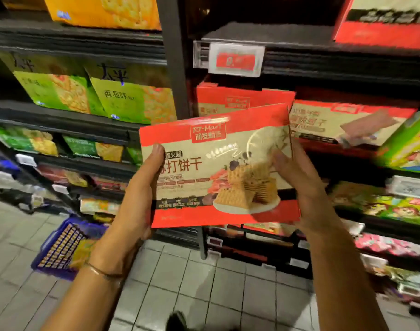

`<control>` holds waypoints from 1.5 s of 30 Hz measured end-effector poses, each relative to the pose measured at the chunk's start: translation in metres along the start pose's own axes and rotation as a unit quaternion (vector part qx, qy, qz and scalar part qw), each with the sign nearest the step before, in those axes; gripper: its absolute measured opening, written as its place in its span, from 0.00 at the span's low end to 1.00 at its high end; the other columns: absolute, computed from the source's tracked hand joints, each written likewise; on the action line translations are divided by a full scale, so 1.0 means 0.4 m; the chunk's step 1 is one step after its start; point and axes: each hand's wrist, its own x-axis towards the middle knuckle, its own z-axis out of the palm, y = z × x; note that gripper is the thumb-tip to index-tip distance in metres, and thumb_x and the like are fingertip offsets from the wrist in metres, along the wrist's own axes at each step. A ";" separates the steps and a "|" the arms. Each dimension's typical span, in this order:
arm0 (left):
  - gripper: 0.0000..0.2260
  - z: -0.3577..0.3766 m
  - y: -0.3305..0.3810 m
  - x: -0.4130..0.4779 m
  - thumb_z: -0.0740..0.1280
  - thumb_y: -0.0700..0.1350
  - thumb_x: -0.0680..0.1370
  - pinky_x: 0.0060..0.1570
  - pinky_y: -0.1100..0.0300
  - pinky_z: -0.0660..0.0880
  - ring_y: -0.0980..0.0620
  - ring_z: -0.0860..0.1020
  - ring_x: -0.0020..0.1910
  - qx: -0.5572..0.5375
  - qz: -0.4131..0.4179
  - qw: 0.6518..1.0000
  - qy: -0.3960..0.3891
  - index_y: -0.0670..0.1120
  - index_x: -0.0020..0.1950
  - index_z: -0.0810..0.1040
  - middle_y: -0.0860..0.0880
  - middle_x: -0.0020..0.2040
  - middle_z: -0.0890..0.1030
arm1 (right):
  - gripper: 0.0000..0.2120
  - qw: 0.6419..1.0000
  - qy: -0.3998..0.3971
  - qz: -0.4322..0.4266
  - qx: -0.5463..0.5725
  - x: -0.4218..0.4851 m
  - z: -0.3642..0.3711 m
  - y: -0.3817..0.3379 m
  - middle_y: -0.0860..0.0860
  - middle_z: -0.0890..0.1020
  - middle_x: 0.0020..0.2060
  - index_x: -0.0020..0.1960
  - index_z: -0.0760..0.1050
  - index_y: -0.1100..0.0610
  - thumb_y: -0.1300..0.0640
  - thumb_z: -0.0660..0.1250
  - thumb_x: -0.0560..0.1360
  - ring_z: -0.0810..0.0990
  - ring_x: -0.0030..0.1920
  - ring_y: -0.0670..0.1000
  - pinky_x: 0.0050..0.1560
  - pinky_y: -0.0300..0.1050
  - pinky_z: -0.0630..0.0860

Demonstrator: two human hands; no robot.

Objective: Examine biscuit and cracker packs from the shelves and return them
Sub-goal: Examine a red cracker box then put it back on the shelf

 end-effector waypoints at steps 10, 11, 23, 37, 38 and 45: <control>0.23 -0.151 -0.060 -0.074 0.63 0.68 0.80 0.46 0.47 0.84 0.41 0.86 0.58 0.002 -0.124 0.992 0.016 0.54 0.61 0.87 0.43 0.62 0.85 | 0.40 0.989 0.033 0.144 -0.006 -0.080 0.107 0.073 0.53 0.80 0.68 0.75 0.71 0.51 0.30 0.68 0.70 0.79 0.68 0.58 0.73 0.68 0.69; 0.23 -0.174 -0.059 -0.082 0.64 0.68 0.79 0.45 0.47 0.84 0.41 0.86 0.58 0.003 -0.136 0.991 0.015 0.54 0.60 0.87 0.43 0.62 0.86 | 0.42 0.986 0.035 0.161 0.004 -0.091 0.121 0.078 0.53 0.78 0.70 0.77 0.69 0.50 0.29 0.67 0.69 0.78 0.70 0.59 0.72 0.68 0.70; 0.22 -0.436 -0.089 -0.177 0.61 0.64 0.82 0.42 0.52 0.84 0.44 0.88 0.52 -0.043 -0.182 0.982 0.017 0.52 0.57 0.89 0.43 0.59 0.87 | 0.29 0.971 0.111 0.210 0.018 -0.217 0.360 0.151 0.55 0.83 0.65 0.68 0.75 0.51 0.35 0.53 0.77 0.82 0.65 0.56 0.69 0.58 0.76; 0.26 -0.506 -0.145 -0.266 0.62 0.69 0.79 0.37 0.50 0.84 0.44 0.88 0.43 -0.091 -0.232 0.966 0.062 0.52 0.47 0.90 0.43 0.52 0.88 | 0.34 0.964 0.122 0.234 -0.023 -0.308 0.420 0.204 0.50 0.85 0.61 0.71 0.72 0.48 0.31 0.60 0.70 0.86 0.58 0.53 0.63 0.56 0.80; 0.26 -0.508 -0.142 -0.267 0.62 0.70 0.79 0.37 0.50 0.84 0.44 0.88 0.44 -0.082 -0.233 0.967 0.063 0.52 0.48 0.90 0.43 0.53 0.88 | 0.34 0.964 0.115 0.238 -0.020 -0.309 0.417 0.206 0.50 0.85 0.60 0.71 0.73 0.47 0.31 0.60 0.70 0.87 0.56 0.52 0.61 0.54 0.82; 0.27 -0.550 -0.117 -0.264 0.80 0.61 0.69 0.46 0.53 0.84 0.42 0.86 0.56 0.077 -0.182 0.979 -0.047 0.47 0.62 0.85 0.40 0.60 0.86 | 0.27 0.965 0.019 0.262 -0.006 -0.335 0.346 0.274 0.52 0.85 0.61 0.70 0.73 0.49 0.46 0.77 0.74 0.84 0.62 0.58 0.62 0.58 0.81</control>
